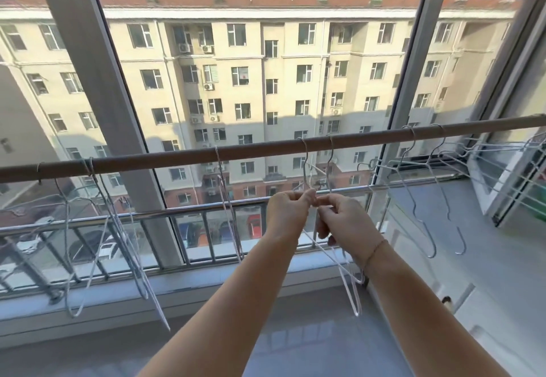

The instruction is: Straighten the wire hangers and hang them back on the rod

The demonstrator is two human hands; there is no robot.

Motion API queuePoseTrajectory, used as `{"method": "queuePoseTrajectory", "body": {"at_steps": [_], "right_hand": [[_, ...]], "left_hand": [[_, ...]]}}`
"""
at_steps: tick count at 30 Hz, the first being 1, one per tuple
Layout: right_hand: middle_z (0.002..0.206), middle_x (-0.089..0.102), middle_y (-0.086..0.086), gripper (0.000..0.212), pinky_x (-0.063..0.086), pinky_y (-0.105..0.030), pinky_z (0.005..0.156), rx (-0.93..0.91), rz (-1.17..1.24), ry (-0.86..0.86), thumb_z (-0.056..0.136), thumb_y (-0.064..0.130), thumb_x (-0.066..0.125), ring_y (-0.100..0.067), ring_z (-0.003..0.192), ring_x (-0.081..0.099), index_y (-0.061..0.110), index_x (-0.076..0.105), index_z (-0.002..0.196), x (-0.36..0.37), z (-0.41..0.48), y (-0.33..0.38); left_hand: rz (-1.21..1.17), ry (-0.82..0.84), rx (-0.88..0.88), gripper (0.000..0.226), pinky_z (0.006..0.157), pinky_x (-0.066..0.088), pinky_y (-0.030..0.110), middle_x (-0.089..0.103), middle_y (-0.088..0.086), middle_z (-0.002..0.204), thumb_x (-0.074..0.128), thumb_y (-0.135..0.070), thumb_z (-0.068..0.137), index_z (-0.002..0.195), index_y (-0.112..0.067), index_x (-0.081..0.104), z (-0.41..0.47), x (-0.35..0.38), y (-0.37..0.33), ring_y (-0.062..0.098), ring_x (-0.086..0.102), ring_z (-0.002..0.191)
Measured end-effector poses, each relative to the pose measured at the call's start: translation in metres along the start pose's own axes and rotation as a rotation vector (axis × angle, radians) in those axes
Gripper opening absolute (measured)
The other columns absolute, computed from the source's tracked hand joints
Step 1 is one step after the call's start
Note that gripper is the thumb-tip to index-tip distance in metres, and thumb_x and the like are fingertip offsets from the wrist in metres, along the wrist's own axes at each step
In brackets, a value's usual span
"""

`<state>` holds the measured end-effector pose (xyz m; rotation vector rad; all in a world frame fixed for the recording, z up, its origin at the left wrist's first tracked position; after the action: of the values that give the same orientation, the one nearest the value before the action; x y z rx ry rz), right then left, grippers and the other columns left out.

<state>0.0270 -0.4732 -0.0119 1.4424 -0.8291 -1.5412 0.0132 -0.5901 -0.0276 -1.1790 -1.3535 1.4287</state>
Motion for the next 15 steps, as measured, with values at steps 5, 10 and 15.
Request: {"method": "queuePoseTrajectory", "body": {"at_steps": [5,10,15], "right_hand": [[0.085,0.069,-0.01,0.024,0.057,-0.035,0.07,-0.018,-0.07,-0.047,0.09,0.01,0.045,-0.022,0.079,0.066,0.009,0.056,0.112,-0.009,-0.004,-0.002],[0.121,0.06,-0.01,0.036,0.043,-0.03,0.097,-0.115,-0.223,-0.131,0.09,0.013,0.05,-0.021,0.111,0.056,0.009,0.05,0.126,-0.015,-0.022,0.012],[0.126,0.054,-0.008,0.039,0.038,-0.025,0.101,-0.355,-0.202,-0.239,0.086,0.007,0.055,-0.019,0.119,0.051,0.008,0.051,0.125,0.004,-0.059,0.065]], "left_hand": [[0.017,-0.112,0.148,0.012,0.073,0.05,0.026,0.068,-0.006,0.073,0.064,-0.033,0.086,0.082,-0.022,0.068,-0.022,-0.027,-0.004,0.008,0.062,0.07],[-0.013,-0.315,0.288,0.007,0.065,0.047,0.015,0.068,-0.01,0.073,0.063,-0.029,0.086,0.08,-0.029,0.066,-0.054,-0.085,-0.008,0.0,0.06,0.065],[-0.018,-0.45,0.327,0.009,0.056,0.044,0.006,0.066,-0.008,0.071,0.062,-0.023,0.088,0.081,-0.028,0.066,-0.076,-0.147,-0.008,-0.003,0.059,0.06]]}}
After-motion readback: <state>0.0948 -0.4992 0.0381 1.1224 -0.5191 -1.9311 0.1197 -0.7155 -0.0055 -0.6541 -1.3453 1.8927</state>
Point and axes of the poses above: each hand's wrist, its own z-axis towards the middle knuckle, its own x-axis out of the palm, y = z × x, the point moved 8 cm from there along z, towards the middle knuckle
